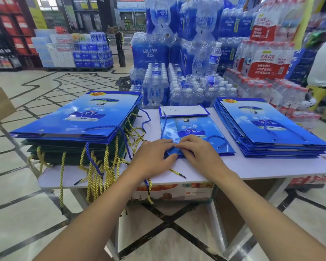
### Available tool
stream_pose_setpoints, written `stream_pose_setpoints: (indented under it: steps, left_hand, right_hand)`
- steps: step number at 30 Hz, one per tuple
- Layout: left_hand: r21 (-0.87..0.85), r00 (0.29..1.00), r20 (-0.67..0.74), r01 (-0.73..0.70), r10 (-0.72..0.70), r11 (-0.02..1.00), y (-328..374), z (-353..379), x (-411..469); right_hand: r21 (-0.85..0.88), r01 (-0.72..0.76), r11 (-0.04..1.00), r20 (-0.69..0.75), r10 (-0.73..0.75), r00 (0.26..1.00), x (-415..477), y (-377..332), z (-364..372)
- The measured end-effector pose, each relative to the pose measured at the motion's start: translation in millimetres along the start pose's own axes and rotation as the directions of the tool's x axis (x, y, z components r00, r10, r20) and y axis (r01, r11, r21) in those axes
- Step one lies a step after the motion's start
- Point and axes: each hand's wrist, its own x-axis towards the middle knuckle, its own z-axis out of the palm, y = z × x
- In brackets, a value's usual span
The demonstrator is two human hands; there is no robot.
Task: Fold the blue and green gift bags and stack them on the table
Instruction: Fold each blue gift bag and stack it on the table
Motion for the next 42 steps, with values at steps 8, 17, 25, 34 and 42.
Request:
stream_pose_setpoints:
  steps: [8,17,25,34,42]
  left_hand:
    - [-0.025,0.999,-0.036,0.002,-0.003,1.0,1.3,0.2,-2.7]
    - [-0.066,0.997,-0.061,0.046,-0.05,0.997,0.6,1.7,-3.2]
    - [-0.224,0.99,-0.098,0.077,-0.101,0.972,3.2,-3.9,-6.8]
    - [-0.283,0.981,-0.167,0.052,-0.102,0.958,2.3,-1.2,-6.1]
    - [-0.348,0.977,-0.2,-0.005,-0.069,0.937,-0.5,0.4,-5.2]
  right_hand:
    - [-0.12,-0.026,0.992,-0.065,0.018,0.998,-0.5,-7.9,-2.7]
    - [-0.183,-0.004,0.983,-0.057,-0.006,0.998,-1.9,-3.7,0.7]
    - [-0.153,0.093,0.984,-0.365,-0.144,0.92,-5.8,-10.0,-6.0]
    - [0.358,-0.561,0.747,0.077,0.575,0.814,16.7,-49.1,2.4]
    - [0.528,-0.677,0.513,0.247,0.67,0.7,29.4,-53.9,-6.1]
